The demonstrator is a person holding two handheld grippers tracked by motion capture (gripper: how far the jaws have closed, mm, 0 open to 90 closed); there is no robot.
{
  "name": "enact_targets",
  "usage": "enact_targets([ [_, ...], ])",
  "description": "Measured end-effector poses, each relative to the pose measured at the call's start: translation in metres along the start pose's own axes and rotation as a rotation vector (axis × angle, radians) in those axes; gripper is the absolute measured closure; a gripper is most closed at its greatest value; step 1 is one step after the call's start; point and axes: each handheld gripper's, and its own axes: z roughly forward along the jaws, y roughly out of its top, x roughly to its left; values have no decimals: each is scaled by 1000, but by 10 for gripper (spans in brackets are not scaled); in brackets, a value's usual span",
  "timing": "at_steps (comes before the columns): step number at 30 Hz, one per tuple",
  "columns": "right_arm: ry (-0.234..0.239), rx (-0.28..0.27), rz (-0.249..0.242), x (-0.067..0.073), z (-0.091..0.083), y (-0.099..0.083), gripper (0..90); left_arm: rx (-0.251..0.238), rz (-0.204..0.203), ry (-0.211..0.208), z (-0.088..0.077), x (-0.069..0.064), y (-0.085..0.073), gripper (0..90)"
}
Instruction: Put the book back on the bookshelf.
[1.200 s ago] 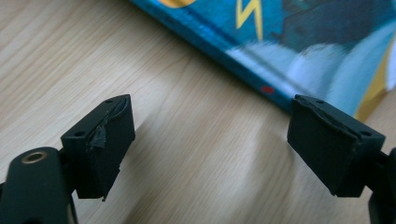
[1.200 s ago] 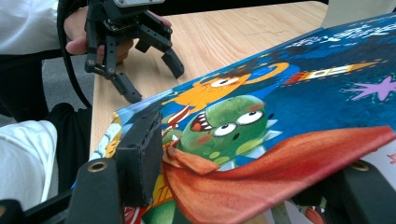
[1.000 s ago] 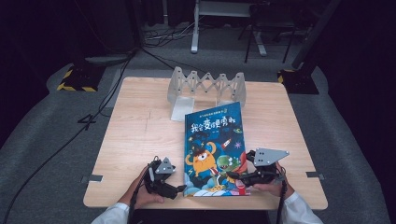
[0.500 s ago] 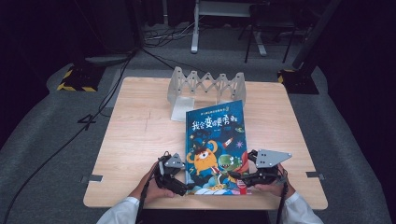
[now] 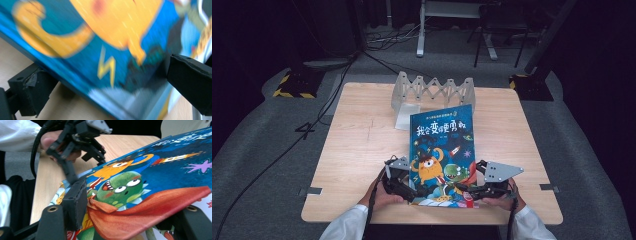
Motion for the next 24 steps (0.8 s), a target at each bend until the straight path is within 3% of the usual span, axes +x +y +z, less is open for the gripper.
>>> enact_targets([
  [2,-5,-2,-19,3,5,3,379,-20,-26,-38,-1,9,4,0],
  [6,-10,-4,-22,4,5,3,380,-21,-25,-45,-3,10,5,19],
  [7,-9,-5,-24,4,5,2,382,-34,-32,-51,-6,12,4,43],
  [8,13,-6,-21,3,4,0,398,-49,-41,-61,-10,13,3,149],
  [10,19,0,-23,4,3,-2,410,-74,-58,-66,-17,15,2,236],
  [15,22,20,-26,5,3,-6,435,-125,-17,-13,-33,2,-1,323],
  [16,18,29,-31,6,1,-6,441,-133,29,24,-38,-6,-2,344],
  [17,11,36,-33,7,1,-6,442,-133,29,24,-38,-6,-2,354],
  [19,1,42,-25,7,0,-7,441,-145,72,42,-43,-14,-4,365],
  [20,-21,57,-8,9,-3,-11,441,-165,119,61,-47,-24,-6,433],
  [21,-28,62,-8,9,-4,-13,441,-165,119,61,-47,-24,-6,455],
  [24,-47,71,1,10,-7,-19,451,-193,182,50,-53,-41,-7,479],
])
